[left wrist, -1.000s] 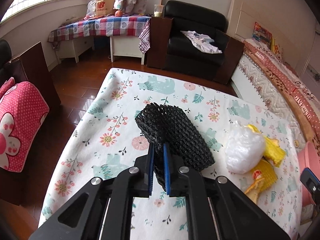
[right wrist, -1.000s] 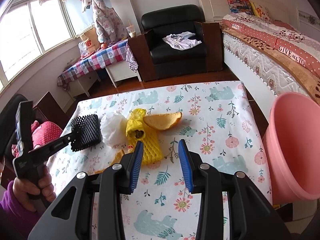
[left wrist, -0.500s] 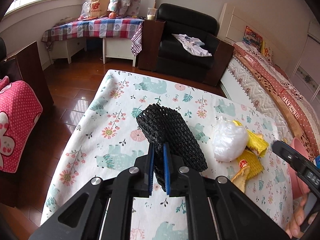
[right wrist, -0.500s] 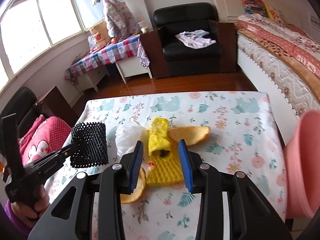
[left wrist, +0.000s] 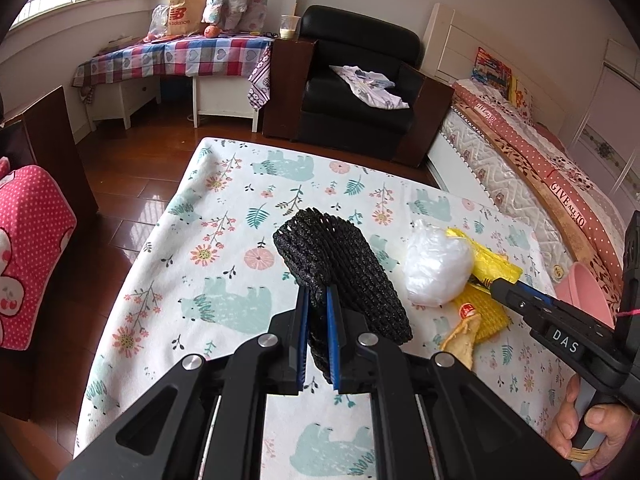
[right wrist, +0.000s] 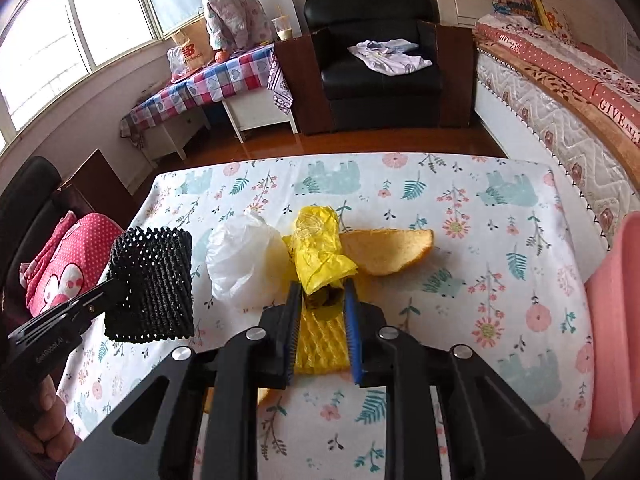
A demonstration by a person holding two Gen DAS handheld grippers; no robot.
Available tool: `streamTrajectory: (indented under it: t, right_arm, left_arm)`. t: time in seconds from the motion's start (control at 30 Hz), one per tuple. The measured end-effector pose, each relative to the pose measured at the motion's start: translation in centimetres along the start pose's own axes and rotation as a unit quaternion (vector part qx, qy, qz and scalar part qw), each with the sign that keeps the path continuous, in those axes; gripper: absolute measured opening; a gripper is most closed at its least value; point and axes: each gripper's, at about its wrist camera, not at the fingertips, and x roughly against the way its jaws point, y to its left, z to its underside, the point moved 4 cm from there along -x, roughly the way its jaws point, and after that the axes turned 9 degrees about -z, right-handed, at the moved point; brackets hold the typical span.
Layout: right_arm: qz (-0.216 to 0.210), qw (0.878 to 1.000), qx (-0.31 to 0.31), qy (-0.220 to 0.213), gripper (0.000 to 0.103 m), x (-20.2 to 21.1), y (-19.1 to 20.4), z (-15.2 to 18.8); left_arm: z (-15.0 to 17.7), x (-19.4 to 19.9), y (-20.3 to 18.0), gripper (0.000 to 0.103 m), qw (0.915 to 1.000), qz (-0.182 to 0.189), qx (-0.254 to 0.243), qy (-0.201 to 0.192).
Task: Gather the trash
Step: 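Carry the black pad with the left tool over the bucket while the right tool carries the yellow bag there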
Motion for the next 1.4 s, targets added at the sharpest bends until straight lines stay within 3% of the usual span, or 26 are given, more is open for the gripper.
streamTrajectory:
  t: [0.63,0.93,1.4]
  right_arm:
    - [-0.010,0.998,-0.007,-0.064,0.015,8.3,-0.5,1.5]
    - [0.014,0.995,-0.023,-0.092,0.015,12.1,-2.7,2.9]
    - [0.083,0.984,-0.083,-0.137,0.015,17.7,-10.2,4.4]
  left_arm:
    - [-0.8,5.8,-2.7,0.008,0.9988,0.022,-0.012,-0.042]
    - [-0.5,7.5,-6.8,0.008,0.9970,0.049,-0.037,-0.048]
    - [0.3,9.2,-15.6,0.008,0.9893,0.094,-0.097,-0.054]
